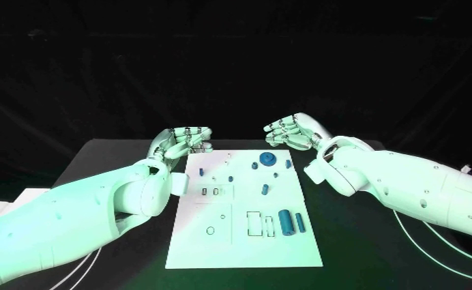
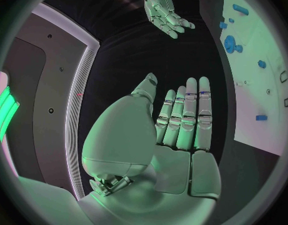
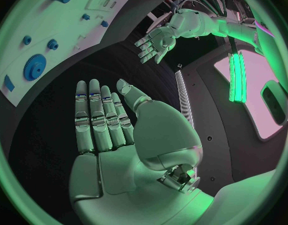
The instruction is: Assemble the parts on the task board
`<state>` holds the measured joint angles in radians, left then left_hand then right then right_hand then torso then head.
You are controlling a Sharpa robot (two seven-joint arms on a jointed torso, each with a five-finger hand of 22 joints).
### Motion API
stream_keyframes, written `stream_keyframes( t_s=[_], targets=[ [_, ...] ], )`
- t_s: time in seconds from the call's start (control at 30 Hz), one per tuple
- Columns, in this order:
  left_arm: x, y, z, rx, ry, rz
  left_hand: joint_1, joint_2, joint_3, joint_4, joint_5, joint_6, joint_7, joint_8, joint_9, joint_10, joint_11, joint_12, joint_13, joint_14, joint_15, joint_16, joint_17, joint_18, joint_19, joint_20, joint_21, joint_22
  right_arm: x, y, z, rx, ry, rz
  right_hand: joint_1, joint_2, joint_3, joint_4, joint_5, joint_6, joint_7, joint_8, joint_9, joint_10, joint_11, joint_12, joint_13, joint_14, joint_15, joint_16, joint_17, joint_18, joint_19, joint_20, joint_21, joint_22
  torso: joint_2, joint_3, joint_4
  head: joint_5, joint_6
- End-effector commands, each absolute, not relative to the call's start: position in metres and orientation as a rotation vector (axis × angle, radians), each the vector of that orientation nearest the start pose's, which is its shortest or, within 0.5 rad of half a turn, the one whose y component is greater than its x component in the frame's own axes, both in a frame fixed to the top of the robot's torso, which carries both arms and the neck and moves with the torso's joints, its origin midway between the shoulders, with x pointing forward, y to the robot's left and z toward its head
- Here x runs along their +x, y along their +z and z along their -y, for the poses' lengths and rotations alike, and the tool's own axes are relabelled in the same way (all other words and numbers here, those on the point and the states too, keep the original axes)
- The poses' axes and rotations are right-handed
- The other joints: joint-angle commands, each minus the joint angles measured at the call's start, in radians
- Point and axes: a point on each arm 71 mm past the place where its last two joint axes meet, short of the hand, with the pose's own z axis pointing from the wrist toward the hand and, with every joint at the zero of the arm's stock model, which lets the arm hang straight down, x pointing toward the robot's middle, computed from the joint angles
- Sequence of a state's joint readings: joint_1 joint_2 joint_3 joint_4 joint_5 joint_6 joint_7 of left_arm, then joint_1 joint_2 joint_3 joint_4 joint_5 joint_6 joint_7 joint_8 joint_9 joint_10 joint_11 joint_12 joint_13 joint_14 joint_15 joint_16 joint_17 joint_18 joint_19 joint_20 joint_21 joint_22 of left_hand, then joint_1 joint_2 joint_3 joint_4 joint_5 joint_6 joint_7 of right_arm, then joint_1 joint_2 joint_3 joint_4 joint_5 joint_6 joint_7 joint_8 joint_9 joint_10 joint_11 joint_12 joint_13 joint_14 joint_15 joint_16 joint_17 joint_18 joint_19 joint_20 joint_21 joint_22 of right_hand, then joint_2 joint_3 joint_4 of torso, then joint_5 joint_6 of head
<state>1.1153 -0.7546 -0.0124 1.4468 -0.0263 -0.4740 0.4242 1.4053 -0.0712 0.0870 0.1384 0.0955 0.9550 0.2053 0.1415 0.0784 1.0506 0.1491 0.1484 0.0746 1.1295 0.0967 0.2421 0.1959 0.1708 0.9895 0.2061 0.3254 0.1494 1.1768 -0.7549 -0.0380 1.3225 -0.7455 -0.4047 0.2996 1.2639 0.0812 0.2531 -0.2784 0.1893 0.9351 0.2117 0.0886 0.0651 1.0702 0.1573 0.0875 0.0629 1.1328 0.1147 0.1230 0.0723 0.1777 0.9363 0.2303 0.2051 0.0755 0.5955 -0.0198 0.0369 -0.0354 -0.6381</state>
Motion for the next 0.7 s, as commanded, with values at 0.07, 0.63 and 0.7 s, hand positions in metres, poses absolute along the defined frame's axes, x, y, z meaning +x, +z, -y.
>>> stream_keyframes(
  t_s=[0.07,0.63,0.7],
  targets=[
    [0.486,-0.206,-0.191,-1.146,-1.456,-1.389,0.008,0.009,-0.015,-0.029,-0.01,0.055,-0.013,0.003,0.002,0.077,-0.017,-0.008,0.004,0.081,-0.023,0.021,0.049,0.013,0.076,-0.023,0.031,0.008,0.516,-0.187,0.209,0.14,0.979,-1.532,-0.008,-0.04,0.028,-0.003,-0.015,0.058,-0.018,-0.012,0.004,0.085,-0.026,-0.01,0.004,0.138,-0.042,0.023,0.027,0.008,0.11,-0.046,0.055,0.017,0.034,-0.0049,0.0082,-0.008,0.011],
    [0.452,-0.184,-0.173,-1.127,-1.585,-1.459,-0.006,0.015,-0.025,-0.029,-0.01,0.054,-0.009,-0.008,-0.001,0.079,-0.016,-0.023,0.003,0.091,-0.025,0.029,0.073,0.011,0.087,-0.027,0.037,0.011,0.528,-0.173,0.195,-0.345,0.548,-1.632,0.004,-0.082,-0.007,0.018,-0.016,0.115,-0.056,-0.022,0.003,0.14,-0.071,-0.025,0.002,0.375,-0.115,0.205,0.196,0.002,0.308,-0.151,0.275,0.127,0.115,-0.0164,0.041,-0.043,0.033],
    [0.45,-0.182,-0.171,-1.125,-1.596,-1.463,-0.006,0.015,-0.025,-0.029,-0.01,0.054,-0.009,-0.009,-0.002,0.078,-0.016,-0.024,0.003,0.09,-0.024,0.029,0.074,0.011,0.087,-0.027,0.037,0.011,0.53,-0.173,0.194,-0.361,0.522,-1.634,0.002,-0.085,-0.007,0.021,-0.017,0.115,-0.056,-0.023,0.002,0.136,-0.072,-0.025,0.002,0.376,-0.116,0.226,0.215,0.002,0.309,-0.152,0.288,0.135,0.121,-0.0173,0.0441,-0.046,0.035]
  ],
)
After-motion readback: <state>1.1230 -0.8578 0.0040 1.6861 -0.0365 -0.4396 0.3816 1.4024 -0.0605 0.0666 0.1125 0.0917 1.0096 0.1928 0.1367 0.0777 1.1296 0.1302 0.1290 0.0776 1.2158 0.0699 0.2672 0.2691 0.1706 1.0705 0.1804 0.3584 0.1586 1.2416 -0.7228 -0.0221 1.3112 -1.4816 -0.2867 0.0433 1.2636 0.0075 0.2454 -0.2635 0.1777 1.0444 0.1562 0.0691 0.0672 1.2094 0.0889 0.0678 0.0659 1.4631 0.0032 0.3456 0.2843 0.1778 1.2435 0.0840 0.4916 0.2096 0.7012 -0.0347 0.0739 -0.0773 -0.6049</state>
